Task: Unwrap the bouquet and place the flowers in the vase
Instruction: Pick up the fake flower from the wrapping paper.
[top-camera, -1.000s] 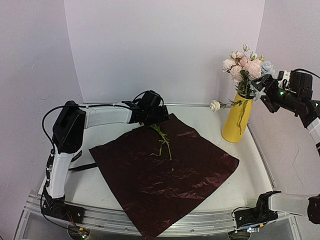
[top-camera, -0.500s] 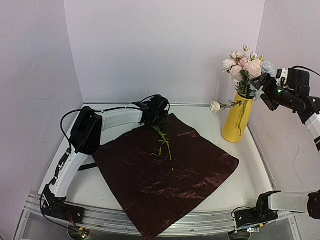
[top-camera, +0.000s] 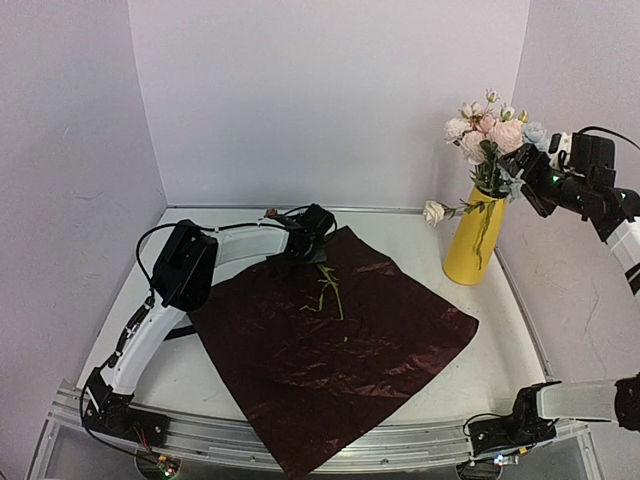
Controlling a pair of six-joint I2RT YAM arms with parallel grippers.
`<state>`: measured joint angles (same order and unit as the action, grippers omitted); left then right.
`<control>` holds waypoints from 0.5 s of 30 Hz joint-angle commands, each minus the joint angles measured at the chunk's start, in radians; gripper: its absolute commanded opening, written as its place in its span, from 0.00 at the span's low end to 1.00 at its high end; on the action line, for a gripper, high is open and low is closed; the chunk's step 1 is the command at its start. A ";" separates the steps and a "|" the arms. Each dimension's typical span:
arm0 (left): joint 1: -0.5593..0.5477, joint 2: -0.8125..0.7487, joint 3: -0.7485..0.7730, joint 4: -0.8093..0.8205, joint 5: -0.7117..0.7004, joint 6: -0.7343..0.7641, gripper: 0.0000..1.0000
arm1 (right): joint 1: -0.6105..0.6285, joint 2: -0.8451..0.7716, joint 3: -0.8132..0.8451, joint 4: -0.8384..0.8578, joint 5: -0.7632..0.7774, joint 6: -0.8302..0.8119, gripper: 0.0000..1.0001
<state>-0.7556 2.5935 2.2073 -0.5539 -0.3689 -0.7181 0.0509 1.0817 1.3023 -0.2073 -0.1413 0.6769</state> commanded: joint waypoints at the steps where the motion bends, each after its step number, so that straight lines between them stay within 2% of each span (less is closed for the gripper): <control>1: 0.007 0.014 0.046 -0.051 -0.037 0.078 0.41 | -0.002 -0.025 0.025 0.039 0.006 -0.010 0.88; 3: 0.011 -0.003 0.036 -0.058 -0.057 0.106 0.23 | -0.003 -0.039 0.013 0.038 0.005 -0.002 0.88; 6: 0.012 -0.049 0.018 -0.058 -0.094 0.139 0.07 | -0.003 -0.056 -0.001 0.039 -0.003 0.007 0.87; 10: 0.010 -0.126 0.012 -0.056 -0.116 0.187 0.00 | -0.003 -0.058 0.000 0.039 -0.021 0.010 0.87; 15: 0.007 -0.263 0.006 -0.054 -0.141 0.212 0.00 | -0.003 -0.018 0.067 0.042 -0.033 -0.035 0.87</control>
<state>-0.7513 2.5405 2.2084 -0.6117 -0.4517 -0.5509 0.0509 1.0353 1.3029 -0.2028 -0.1463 0.6767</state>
